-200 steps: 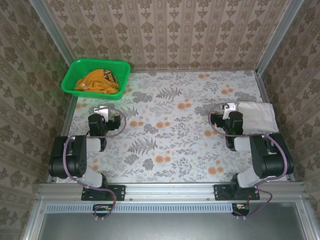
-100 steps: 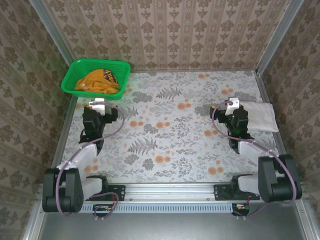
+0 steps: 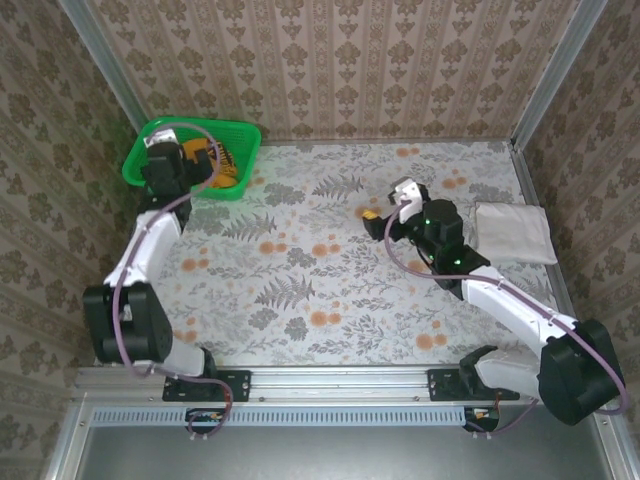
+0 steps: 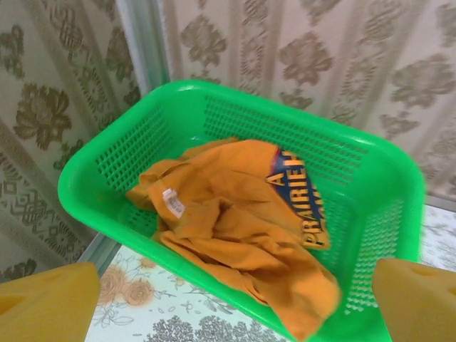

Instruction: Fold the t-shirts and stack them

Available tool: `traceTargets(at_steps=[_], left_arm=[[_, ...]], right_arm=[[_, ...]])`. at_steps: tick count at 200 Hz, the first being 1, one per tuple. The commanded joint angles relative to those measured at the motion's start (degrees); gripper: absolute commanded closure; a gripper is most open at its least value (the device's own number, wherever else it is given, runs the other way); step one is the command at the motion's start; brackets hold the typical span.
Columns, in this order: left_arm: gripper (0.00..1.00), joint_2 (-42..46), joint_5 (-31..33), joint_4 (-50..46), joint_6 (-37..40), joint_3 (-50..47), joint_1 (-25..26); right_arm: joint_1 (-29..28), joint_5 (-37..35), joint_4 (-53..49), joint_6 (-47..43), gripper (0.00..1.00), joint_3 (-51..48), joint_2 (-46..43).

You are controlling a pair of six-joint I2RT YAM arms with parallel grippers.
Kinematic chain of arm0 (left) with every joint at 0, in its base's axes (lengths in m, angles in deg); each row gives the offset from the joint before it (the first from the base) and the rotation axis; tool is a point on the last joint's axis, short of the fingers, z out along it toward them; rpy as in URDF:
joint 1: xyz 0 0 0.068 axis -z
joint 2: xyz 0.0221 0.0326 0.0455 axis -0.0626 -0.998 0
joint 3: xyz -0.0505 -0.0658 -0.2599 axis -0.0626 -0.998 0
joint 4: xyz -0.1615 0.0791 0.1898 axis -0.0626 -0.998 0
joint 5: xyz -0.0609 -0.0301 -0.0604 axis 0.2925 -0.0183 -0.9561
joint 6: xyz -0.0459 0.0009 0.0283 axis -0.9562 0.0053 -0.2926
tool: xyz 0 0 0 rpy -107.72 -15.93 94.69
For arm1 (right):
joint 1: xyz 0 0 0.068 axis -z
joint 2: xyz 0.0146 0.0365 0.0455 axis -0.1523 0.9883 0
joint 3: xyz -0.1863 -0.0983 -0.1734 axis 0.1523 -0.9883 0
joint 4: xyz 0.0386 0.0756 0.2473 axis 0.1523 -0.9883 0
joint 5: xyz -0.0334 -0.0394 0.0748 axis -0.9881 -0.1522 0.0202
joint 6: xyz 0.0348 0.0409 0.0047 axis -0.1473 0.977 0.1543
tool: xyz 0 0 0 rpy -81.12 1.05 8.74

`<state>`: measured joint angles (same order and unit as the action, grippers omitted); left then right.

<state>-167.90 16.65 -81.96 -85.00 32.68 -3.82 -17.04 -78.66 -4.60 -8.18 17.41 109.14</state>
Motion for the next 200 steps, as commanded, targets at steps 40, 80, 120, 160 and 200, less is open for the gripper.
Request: traceTargets(at_steps=[40, 80, 120, 160, 200], left_arm=[[0.0, -26.3, 0.3, -26.9, -4.5, 29.6, -3.6], [0.0, -43.0, -3.6, -41.7, -2.7, 51.6, -3.7], [0.09, -56.2, -6.0, -54.7, -3.2, 71.7, -3.7], [1.0, -53.6, -6.4, -52.5, -4.3, 70.6, -3.3], [1.0, -42.3, -4.3, -46.6, -3.1, 65.1, -1.4]], right_arm=[[-5.8, 4.7, -2.9, -1.1, 0.0, 5.4, 4.0], [-6.1, 4.5, -3.1, -0.9, 0.0, 6.0, 5.1], [-6.2, 3.8, -3.5, -0.8, 0.0, 5.5, 5.8], [-6.2, 3.3, -4.0, -0.6, 0.0, 5.0, 5.8], [-6.2, 3.5, -4.1, -0.1, 0.0, 4.9, 5.5]])
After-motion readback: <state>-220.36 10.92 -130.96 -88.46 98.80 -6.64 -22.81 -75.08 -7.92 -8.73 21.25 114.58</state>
